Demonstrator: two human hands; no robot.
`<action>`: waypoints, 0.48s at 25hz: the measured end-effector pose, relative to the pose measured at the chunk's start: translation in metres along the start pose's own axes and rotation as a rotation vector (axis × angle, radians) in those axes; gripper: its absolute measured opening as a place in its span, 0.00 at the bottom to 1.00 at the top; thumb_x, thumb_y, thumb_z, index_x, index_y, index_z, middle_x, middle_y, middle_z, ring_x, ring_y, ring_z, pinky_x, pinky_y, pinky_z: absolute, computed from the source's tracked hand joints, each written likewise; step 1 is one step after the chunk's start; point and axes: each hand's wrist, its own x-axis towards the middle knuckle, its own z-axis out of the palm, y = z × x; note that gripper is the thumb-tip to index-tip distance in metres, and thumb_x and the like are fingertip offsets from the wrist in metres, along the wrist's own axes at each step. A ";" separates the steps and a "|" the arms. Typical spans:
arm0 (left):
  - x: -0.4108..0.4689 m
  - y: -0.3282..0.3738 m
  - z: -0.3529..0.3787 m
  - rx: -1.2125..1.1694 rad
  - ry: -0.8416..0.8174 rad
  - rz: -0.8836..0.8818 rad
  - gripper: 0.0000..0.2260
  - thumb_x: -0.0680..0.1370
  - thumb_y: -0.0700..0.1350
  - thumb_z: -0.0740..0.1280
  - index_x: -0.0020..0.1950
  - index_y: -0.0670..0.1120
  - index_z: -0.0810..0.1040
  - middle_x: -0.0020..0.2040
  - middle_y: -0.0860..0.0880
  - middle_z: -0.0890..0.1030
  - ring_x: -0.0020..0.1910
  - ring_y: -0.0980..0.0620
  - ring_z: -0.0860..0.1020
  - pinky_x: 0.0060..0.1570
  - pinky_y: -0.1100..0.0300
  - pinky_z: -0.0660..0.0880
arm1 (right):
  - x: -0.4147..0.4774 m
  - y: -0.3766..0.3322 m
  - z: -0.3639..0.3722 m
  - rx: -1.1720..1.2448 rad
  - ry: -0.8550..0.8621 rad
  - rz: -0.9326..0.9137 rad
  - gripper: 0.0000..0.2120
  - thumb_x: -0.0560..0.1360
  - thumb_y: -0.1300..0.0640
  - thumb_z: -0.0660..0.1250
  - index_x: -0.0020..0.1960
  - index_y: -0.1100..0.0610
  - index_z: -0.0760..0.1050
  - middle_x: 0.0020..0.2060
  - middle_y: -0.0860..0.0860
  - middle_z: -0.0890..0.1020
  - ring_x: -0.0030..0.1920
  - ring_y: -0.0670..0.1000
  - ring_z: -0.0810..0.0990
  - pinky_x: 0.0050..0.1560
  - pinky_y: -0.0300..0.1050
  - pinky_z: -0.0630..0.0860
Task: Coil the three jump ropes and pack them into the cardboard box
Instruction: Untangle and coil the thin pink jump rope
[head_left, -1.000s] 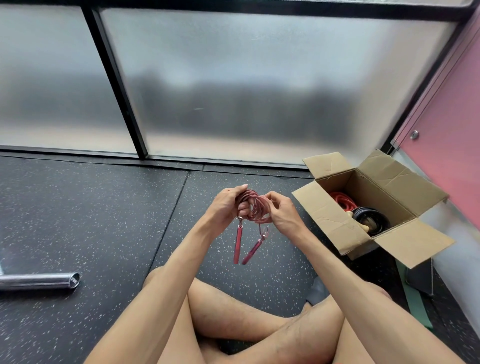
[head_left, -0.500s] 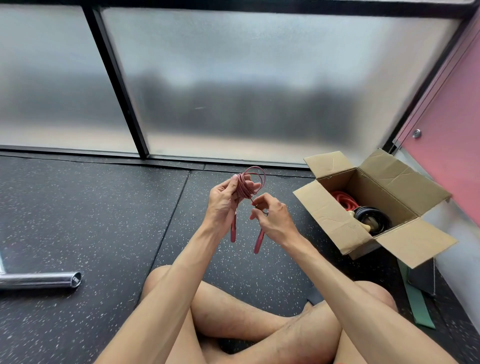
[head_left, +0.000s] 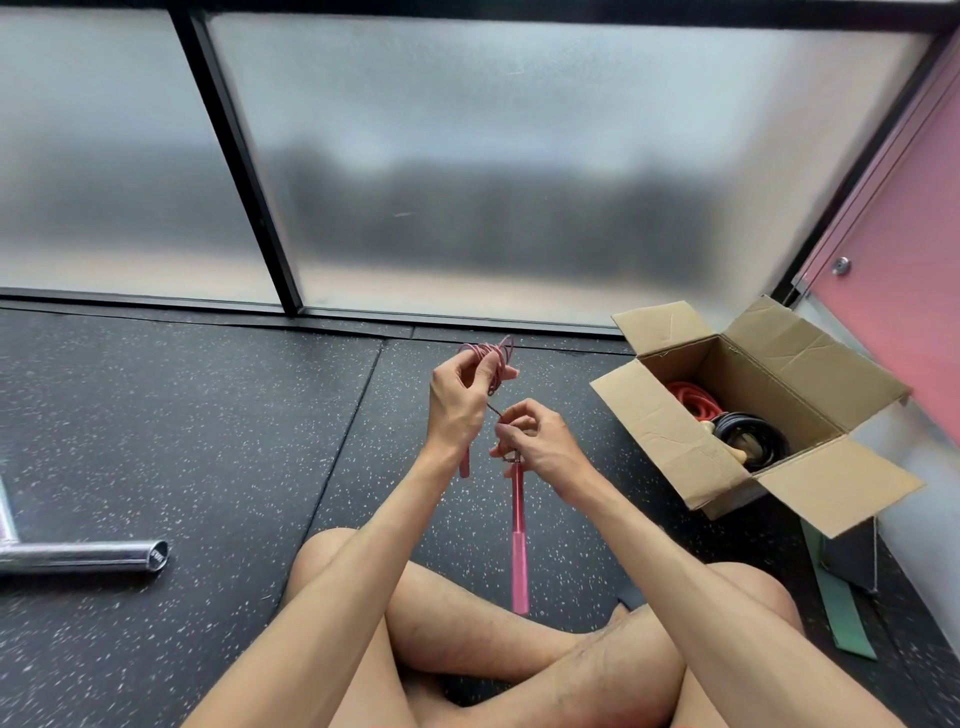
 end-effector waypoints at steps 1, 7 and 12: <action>-0.001 -0.004 -0.002 0.124 -0.005 0.047 0.08 0.82 0.43 0.66 0.48 0.41 0.81 0.42 0.46 0.86 0.44 0.51 0.86 0.49 0.53 0.82 | -0.001 -0.001 0.001 0.012 -0.035 0.044 0.03 0.80 0.63 0.65 0.51 0.60 0.71 0.41 0.60 0.80 0.36 0.56 0.83 0.32 0.52 0.82; -0.014 -0.026 -0.009 0.886 -0.184 0.240 0.08 0.81 0.46 0.65 0.47 0.43 0.79 0.42 0.44 0.84 0.40 0.44 0.82 0.40 0.49 0.78 | -0.001 -0.006 -0.002 -0.484 -0.081 -0.019 0.04 0.79 0.59 0.65 0.51 0.57 0.69 0.35 0.52 0.80 0.34 0.52 0.76 0.34 0.46 0.75; -0.017 -0.020 -0.007 1.060 -0.319 0.174 0.18 0.85 0.50 0.56 0.38 0.46 0.71 0.39 0.41 0.82 0.39 0.38 0.80 0.39 0.49 0.74 | 0.000 -0.009 -0.020 -0.795 -0.061 -0.218 0.15 0.76 0.53 0.70 0.54 0.53 0.64 0.38 0.47 0.78 0.39 0.49 0.78 0.42 0.45 0.72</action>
